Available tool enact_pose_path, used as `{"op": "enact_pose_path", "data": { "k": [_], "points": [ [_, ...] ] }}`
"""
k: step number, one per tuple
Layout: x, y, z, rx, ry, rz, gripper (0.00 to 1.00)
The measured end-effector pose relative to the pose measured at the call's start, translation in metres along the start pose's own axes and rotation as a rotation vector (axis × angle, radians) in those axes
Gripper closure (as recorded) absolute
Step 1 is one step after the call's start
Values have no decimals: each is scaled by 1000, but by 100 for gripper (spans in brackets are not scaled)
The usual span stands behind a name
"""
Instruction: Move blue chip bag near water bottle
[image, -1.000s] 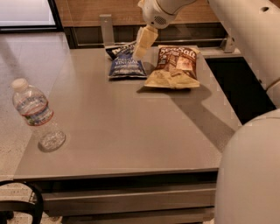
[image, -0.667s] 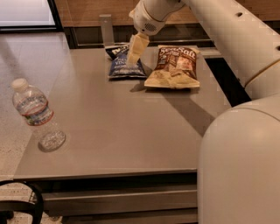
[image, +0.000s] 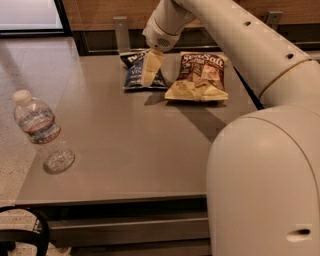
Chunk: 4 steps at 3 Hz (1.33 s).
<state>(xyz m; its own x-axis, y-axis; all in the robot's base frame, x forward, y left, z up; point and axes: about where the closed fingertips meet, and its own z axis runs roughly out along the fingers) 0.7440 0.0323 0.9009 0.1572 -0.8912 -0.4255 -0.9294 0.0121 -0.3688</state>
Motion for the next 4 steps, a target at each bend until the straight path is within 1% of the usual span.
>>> {"op": "enact_pose_path", "data": {
  "k": [1, 2, 3, 4],
  "points": [
    [-5, -1, 15, -16, 2, -11, 0],
    [-11, -2, 37, -26, -42, -23, 0],
    [-5, 1, 56, -43, -76, -8, 0],
    [14, 2, 68, -45, -105, 57, 0]
  ]
}}
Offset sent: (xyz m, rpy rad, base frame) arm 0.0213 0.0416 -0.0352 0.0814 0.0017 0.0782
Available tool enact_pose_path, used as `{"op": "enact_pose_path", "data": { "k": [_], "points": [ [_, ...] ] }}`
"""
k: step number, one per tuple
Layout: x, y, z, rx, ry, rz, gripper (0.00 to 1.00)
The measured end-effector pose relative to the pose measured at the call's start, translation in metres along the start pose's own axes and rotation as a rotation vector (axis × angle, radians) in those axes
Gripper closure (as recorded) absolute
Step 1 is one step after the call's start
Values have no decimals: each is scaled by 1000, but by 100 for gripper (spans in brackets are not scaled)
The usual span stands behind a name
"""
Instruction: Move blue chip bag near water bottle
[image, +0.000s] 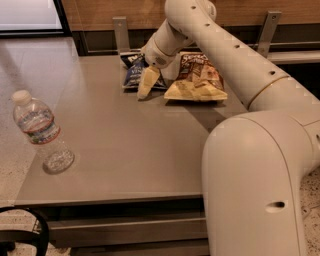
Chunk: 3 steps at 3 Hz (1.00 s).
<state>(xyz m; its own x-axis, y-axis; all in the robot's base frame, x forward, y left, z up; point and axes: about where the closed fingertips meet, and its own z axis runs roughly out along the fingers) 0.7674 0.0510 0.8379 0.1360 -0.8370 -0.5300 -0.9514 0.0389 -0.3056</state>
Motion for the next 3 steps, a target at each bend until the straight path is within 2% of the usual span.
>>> {"op": "enact_pose_path", "data": {
  "k": [1, 3],
  "points": [
    [3, 1, 4, -3, -4, 11, 13],
    [3, 2, 9, -11, -4, 11, 59]
  ]
}}
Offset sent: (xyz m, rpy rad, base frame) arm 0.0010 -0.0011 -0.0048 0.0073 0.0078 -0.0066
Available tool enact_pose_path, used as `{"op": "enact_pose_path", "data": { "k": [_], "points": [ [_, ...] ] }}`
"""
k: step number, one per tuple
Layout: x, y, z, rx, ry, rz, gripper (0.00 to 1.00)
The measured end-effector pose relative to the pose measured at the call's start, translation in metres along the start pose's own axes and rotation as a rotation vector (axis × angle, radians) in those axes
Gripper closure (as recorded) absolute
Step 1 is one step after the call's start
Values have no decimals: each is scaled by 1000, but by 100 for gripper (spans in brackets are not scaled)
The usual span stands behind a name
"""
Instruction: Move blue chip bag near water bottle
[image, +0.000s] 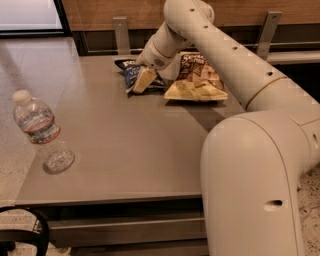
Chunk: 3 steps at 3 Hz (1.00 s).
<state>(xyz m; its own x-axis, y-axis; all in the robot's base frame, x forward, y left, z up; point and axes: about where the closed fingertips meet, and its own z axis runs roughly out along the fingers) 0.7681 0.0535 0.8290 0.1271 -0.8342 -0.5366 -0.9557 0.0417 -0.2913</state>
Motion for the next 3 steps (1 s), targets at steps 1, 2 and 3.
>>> {"op": "enact_pose_path", "data": {
  "k": [1, 2, 3],
  "points": [
    [-1, -1, -2, 0, 0, 0, 82],
    [-2, -1, -3, -1, 0, 0, 100],
    [-2, -1, -3, 0, 0, 0, 100]
  ]
}}
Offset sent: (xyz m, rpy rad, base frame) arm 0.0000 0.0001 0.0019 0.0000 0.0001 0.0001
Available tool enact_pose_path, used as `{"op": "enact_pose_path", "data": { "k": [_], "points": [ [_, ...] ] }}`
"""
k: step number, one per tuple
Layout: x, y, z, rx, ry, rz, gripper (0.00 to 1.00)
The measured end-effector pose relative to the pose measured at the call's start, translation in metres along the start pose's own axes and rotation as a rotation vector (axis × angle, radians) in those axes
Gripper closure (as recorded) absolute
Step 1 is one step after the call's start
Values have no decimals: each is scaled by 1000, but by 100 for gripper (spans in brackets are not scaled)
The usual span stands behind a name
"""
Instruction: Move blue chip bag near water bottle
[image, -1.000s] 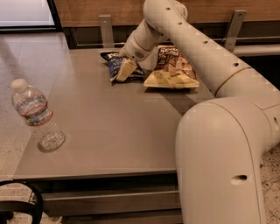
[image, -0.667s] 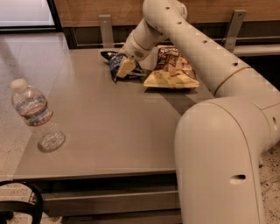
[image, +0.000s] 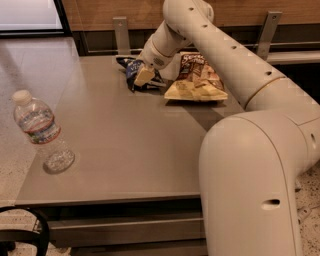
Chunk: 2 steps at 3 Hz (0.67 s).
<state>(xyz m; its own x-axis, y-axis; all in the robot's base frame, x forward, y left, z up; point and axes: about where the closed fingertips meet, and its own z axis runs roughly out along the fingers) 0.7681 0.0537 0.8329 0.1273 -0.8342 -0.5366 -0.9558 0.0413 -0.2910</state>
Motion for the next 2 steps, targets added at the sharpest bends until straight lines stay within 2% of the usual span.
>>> {"op": "enact_pose_path", "data": {
  "k": [2],
  "points": [
    [0, 0, 0, 0, 0, 0, 100]
  ]
}}
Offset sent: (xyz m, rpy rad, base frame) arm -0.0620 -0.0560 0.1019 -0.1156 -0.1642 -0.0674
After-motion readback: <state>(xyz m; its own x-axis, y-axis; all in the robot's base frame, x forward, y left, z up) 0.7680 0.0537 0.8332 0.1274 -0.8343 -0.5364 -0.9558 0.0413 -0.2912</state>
